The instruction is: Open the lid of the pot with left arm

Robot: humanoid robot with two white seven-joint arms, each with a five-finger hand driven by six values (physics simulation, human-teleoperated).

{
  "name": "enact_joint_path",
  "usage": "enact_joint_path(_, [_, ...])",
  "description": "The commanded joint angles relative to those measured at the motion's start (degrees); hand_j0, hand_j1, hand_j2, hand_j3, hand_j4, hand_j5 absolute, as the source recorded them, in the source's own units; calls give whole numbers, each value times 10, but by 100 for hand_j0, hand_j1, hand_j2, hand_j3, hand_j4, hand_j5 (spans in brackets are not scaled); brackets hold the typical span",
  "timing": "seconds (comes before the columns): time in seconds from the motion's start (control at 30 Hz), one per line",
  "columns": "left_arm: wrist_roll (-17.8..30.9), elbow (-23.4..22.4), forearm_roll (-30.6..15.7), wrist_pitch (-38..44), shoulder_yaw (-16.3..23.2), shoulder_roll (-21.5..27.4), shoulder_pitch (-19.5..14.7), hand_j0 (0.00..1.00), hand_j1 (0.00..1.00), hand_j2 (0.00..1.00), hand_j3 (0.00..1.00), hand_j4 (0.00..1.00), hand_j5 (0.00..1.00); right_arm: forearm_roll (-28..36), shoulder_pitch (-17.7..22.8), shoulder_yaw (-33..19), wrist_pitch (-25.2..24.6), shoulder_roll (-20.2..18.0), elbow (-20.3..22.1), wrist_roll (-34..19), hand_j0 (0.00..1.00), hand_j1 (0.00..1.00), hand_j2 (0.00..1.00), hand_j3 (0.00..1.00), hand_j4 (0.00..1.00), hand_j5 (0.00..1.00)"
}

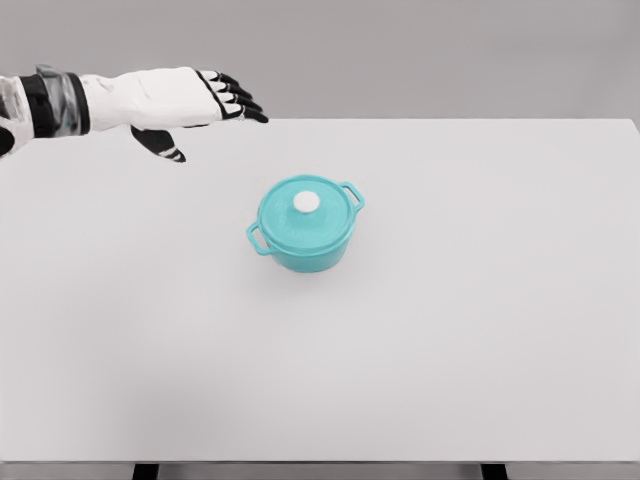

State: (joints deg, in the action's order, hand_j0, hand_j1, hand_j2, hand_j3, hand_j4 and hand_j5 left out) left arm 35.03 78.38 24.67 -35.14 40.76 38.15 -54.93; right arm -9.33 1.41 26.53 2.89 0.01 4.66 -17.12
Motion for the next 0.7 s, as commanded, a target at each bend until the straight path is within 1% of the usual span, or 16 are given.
enact_joint_path(0.0, [0, 4, -5, 1, 24, -40, -1, 100, 100, 100, 100, 100, 100, 0, 0, 0, 0, 0, 0, 0, 100, 100, 100, 100, 100, 100])
enact_joint_path(0.07, [0, 5, -6, 1, 24, -55, -2, 100, 100, 100, 100, 100, 100, 0, 0, 0, 0, 0, 0, 0, 100, 100, 100, 100, 100, 100])
enact_joint_path(0.23, [0, 5, -5, 1, 60, -84, -3, 100, 100, 100, 100, 100, 100, 0, 0, 0, 0, 0, 0, 0, 100, 100, 100, 100, 100, 100])
enact_joint_path(0.37, [0, 5, -4, 1, 66, -89, -4, 100, 100, 100, 100, 100, 100, 0, 0, 0, 0, 0, 0, 0, 100, 100, 100, 100, 100, 100])
enact_joint_path(0.47, [0, 5, -5, 1, 79, -91, -5, 100, 100, 100, 100, 100, 100, 0, 0, 0, 0, 0, 0, 0, 100, 100, 100, 100, 100, 100])
enact_joint_path(0.6, [0, 4, -4, 1, 81, -95, -7, 95, 95, 95, 95, 95, 95, 0, 0, 0, 0, 0, 0, 0, 100, 100, 100, 100, 100, 100])
enact_joint_path(0.67, [0, 3, -2, 1, 90, -95, -9, 92, 92, 92, 92, 92, 92, 0, 0, 0, 0, 0, 0, 0, 100, 100, 100, 100, 100, 100])
